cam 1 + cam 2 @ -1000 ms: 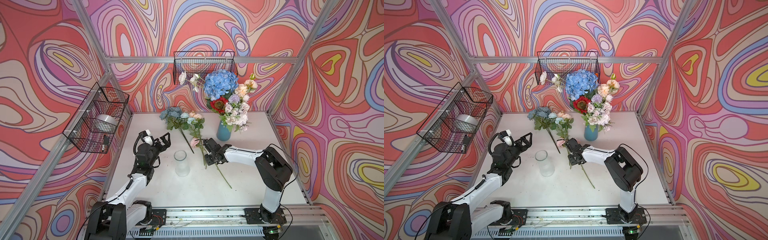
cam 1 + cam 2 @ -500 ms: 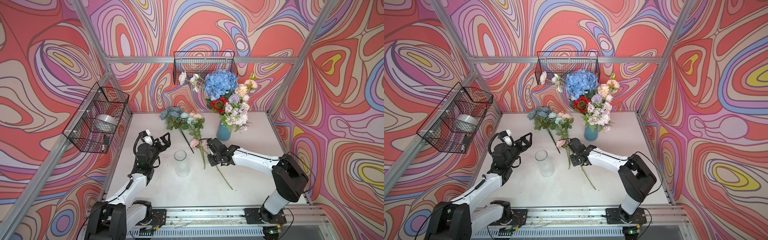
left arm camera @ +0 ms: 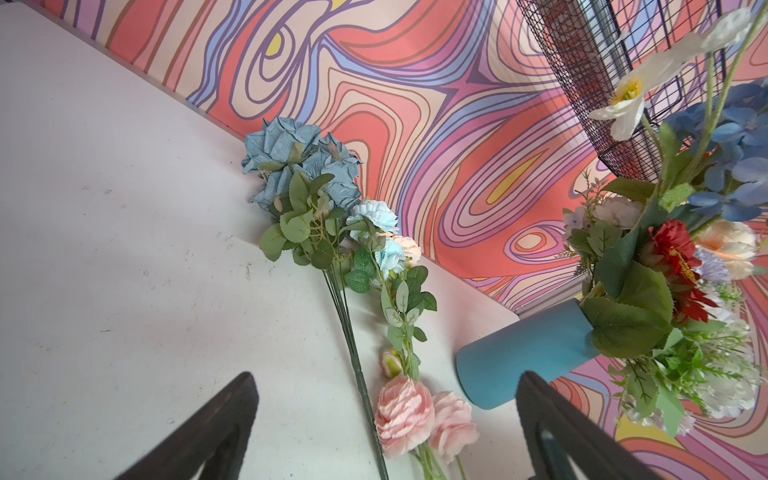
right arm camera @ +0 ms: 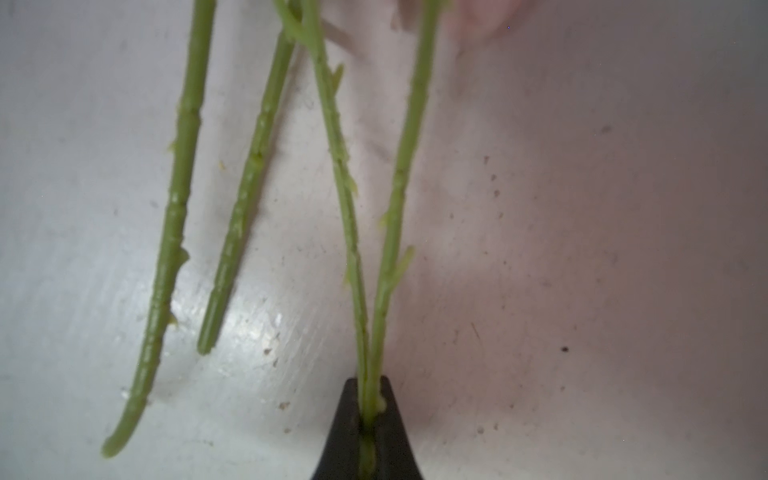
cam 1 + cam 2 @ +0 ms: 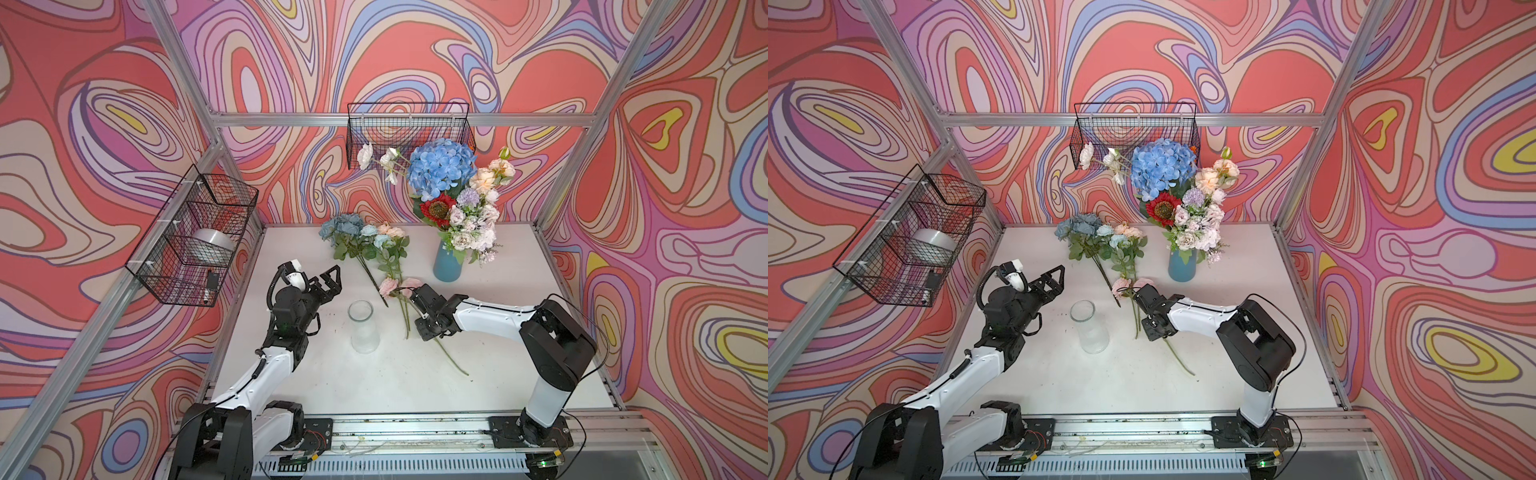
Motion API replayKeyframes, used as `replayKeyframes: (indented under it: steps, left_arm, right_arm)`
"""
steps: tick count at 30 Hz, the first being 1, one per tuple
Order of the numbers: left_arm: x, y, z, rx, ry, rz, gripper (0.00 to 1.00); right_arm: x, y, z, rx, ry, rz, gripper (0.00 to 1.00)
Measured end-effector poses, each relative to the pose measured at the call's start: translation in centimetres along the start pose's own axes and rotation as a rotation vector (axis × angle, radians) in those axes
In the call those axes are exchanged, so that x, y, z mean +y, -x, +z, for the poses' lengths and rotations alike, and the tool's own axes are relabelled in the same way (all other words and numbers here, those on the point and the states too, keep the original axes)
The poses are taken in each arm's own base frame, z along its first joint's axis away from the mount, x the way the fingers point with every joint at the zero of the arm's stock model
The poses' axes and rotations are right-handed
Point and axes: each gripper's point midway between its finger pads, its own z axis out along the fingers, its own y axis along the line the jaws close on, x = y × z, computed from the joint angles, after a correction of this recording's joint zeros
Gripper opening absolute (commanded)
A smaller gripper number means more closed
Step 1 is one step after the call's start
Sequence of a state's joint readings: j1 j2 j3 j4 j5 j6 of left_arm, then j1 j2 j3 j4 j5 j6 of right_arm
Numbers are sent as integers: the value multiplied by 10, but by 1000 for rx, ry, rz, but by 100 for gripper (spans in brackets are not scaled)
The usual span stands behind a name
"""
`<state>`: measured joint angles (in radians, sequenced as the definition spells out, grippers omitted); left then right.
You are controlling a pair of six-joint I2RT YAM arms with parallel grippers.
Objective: Arrange the flowers into the vase
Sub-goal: 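Lift the pink roses with the right gripper and carry them upward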
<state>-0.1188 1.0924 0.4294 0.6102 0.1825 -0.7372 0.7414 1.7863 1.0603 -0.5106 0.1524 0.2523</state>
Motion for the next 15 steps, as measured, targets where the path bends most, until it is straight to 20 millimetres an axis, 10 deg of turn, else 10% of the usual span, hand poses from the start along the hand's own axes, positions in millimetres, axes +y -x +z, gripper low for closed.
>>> replayKeyframes:
  steps: [15]
  left_arm:
    - [-4,4,-3,-14,-12,3,100]
  right_arm:
    - [32,78,-105,-359,244,-4,0]
